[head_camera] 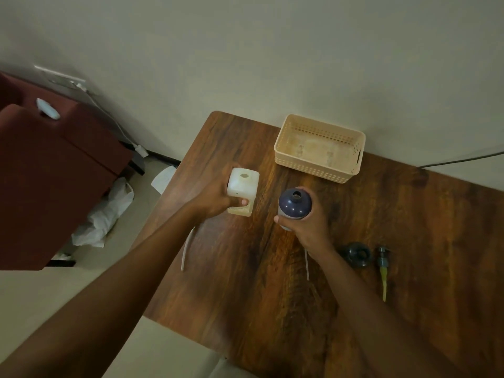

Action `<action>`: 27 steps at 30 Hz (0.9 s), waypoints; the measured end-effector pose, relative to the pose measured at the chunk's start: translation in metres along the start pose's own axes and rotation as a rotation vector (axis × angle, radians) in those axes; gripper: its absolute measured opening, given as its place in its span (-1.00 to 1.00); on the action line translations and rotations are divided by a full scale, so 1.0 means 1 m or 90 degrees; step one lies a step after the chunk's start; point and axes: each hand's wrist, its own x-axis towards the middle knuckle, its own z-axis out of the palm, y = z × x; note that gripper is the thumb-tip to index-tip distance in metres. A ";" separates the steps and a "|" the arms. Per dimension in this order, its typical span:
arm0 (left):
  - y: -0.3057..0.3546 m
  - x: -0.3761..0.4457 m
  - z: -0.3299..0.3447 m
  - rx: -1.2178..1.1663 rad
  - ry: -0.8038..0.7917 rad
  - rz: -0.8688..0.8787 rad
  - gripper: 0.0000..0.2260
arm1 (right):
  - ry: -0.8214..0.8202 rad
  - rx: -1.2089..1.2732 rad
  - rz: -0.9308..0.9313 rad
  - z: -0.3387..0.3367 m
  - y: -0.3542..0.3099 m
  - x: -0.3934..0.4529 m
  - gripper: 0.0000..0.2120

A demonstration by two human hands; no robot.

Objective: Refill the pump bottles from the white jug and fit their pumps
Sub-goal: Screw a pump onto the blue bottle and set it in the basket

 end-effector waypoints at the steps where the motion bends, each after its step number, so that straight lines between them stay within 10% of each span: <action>1: -0.004 0.000 0.002 -0.012 -0.011 -0.005 -0.41 | 0.001 0.001 0.002 0.000 0.000 0.001 -0.18; 27: -0.058 0.004 0.047 -0.128 0.040 -0.047 -0.24 | 0.046 0.044 -0.039 -0.034 0.001 -0.001 -0.20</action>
